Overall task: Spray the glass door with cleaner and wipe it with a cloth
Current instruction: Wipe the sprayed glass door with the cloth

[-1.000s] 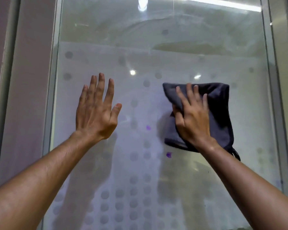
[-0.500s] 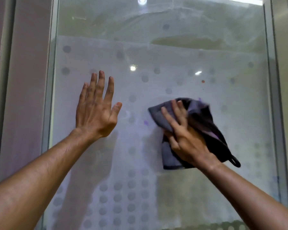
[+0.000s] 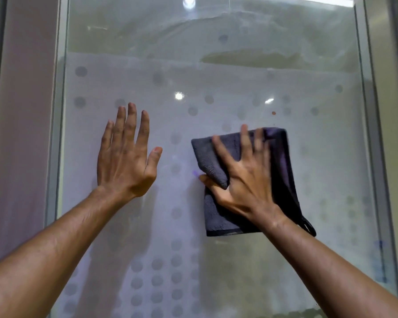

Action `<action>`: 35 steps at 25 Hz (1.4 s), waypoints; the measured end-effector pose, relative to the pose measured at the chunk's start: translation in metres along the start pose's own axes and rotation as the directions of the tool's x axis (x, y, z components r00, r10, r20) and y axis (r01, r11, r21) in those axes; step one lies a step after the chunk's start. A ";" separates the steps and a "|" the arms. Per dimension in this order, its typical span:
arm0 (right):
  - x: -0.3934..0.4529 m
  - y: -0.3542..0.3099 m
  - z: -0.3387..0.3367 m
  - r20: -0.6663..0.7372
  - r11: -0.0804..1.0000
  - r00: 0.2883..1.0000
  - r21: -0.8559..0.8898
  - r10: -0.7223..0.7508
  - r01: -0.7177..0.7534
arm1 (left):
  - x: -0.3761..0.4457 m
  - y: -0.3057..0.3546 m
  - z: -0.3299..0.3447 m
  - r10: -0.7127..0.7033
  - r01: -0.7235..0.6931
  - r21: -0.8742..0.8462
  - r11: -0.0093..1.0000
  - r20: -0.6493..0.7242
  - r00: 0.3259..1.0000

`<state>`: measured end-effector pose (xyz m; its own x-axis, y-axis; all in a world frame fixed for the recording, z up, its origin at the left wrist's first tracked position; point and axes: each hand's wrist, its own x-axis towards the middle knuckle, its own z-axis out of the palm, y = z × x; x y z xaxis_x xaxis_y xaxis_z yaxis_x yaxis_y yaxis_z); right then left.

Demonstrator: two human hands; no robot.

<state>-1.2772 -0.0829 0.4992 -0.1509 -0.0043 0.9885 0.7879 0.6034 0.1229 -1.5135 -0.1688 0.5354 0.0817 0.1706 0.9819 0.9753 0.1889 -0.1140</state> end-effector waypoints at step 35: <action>-0.038 0.002 -0.005 0.197 0.915 0.893 0.079 -0.404 0.396 | 0.001 0.003 0.002 -0.023 0.024 0.019 1.000 -0.039 0.999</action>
<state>-1.2674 -0.0854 0.4620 -0.5704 -0.0904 0.8164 0.6140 0.6132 0.4969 -1.5105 -0.1663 0.5360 0.0667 0.1283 0.9895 0.9729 0.2118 -0.0930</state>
